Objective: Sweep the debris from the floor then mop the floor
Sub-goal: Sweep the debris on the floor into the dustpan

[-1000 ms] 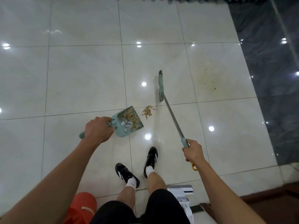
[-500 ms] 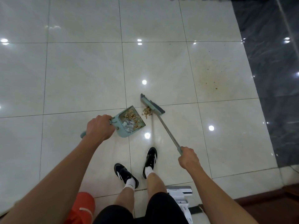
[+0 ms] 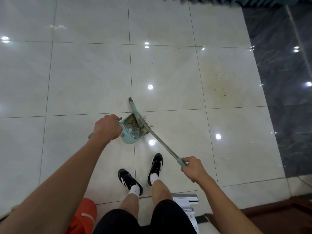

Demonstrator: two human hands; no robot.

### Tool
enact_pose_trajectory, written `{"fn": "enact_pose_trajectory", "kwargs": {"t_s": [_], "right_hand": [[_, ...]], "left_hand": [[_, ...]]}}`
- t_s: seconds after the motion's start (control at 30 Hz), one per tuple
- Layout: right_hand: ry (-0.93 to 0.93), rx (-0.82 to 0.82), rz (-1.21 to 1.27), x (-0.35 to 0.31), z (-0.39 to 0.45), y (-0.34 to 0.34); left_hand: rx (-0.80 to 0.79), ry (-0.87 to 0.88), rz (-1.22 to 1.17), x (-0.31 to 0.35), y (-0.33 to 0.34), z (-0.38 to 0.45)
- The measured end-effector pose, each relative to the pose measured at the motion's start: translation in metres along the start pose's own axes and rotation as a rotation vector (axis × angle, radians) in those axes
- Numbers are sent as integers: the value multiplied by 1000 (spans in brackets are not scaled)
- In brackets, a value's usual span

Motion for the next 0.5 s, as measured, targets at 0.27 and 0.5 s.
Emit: {"fn": "enact_pose_trajectory", "kwargs": {"t_s": [0.27,0.5], "right_hand": [[-78,68,-35,-17,-3,-15],[-86,117,-215,-23,9,-23]], "left_hand": [[4,10,24,-19,-8,-5],[0,-12,40,-31,-13,4]]}}
Point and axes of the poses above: each hand's wrist, its own z-axis towards the middle knuckle, its own y-axis out of the palm, x = y × z, the point moved 3 cm from there along z, towards the middle knuckle, and after that the axes turned 12 degrees about -y, right-handed, at the moved point
